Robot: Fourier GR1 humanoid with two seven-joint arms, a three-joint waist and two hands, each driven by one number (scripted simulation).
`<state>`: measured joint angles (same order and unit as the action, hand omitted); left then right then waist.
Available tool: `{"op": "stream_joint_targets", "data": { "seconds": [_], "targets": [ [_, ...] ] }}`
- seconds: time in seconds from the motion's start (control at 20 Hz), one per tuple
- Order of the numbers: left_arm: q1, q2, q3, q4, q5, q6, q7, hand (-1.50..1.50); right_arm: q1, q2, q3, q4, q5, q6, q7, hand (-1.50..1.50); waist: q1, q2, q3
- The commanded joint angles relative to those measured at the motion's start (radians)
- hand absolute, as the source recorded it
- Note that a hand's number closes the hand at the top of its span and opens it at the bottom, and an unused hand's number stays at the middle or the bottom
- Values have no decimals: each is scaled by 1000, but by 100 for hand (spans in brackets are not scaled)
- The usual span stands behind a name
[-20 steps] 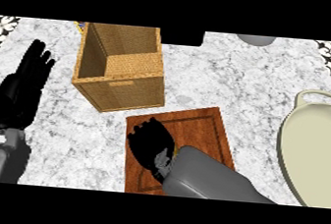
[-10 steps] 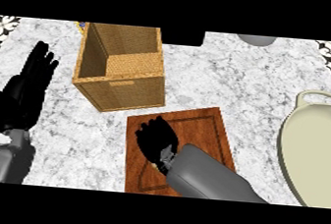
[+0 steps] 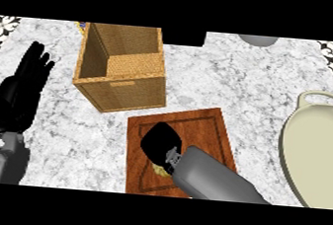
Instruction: Pick the squash from the cutting board and place it in the pot
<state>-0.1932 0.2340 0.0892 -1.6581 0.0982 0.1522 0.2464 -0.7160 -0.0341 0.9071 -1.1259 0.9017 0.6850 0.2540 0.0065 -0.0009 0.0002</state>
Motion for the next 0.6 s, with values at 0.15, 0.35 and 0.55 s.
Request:
{"op": "stream_joint_targets", "data": {
  "seconds": [0.15, 0.35, 0.55],
  "targets": [
    [19, -9, 16, 18, 7, -36, -53, 0, 17, 10, 6, 174, 109, -117, -176, 150, 5, 4, 0],
    [-30, -2, 34, 45, -12, -21, -5, 0, 44, 32, -11, 78, 162, -68, -156, 150, -3, 2, 0],
    [54, -33, 26, 5, -20, 10, -39, 0, 259, 33, -164, -121, 73, -186, 82, 150, -54, -12, 1]
  ]
}}
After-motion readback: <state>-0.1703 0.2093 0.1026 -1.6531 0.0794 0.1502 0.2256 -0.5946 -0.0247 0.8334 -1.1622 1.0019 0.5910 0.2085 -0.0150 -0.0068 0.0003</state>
